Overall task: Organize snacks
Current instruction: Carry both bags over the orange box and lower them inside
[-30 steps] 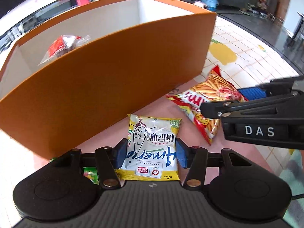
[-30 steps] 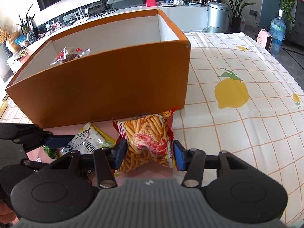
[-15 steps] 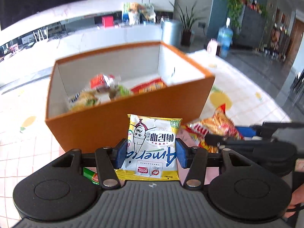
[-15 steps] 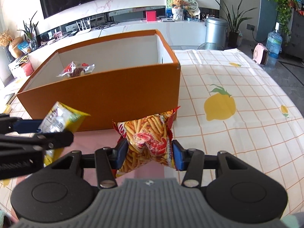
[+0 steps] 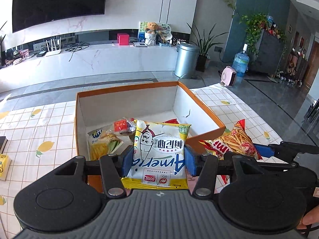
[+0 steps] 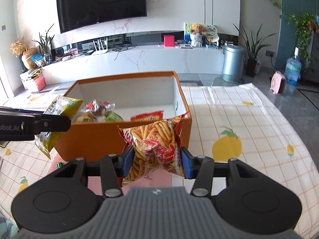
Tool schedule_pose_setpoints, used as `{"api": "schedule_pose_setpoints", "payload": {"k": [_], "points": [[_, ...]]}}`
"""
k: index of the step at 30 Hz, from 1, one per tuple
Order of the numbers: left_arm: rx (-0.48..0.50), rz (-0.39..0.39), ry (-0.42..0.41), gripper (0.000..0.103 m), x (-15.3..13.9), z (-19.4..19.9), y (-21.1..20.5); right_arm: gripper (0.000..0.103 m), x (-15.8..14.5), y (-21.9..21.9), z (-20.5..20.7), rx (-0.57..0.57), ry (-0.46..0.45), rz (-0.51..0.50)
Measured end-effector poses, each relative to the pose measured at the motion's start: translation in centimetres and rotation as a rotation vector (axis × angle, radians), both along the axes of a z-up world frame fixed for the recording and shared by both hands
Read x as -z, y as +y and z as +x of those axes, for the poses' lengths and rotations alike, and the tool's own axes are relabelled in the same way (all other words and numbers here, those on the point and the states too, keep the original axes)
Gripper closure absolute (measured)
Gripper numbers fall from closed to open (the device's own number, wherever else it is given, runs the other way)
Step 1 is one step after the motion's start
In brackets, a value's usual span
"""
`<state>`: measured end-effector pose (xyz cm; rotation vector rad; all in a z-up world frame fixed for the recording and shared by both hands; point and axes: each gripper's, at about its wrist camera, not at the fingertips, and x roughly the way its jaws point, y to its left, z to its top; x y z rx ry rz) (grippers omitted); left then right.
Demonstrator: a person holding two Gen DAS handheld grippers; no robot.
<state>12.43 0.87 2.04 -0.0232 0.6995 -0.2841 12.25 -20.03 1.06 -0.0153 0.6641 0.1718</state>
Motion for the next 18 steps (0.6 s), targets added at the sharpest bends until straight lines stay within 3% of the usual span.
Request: {"api": "schedule_pose_setpoints", "payload": {"k": [9, 18], "points": [[-0.051, 0.034, 0.004, 0.043, -0.2, 2.7, 1.6, 0.056, -3.2, 1.9, 3.4, -0.093, -0.040, -0.073], [-0.116, 0.052, 0.052, 0.043, 1.5, 6.4, 3.7, 0.056, -2.7, 4.9, 8.6, -0.168, -0.007, -0.138]]}}
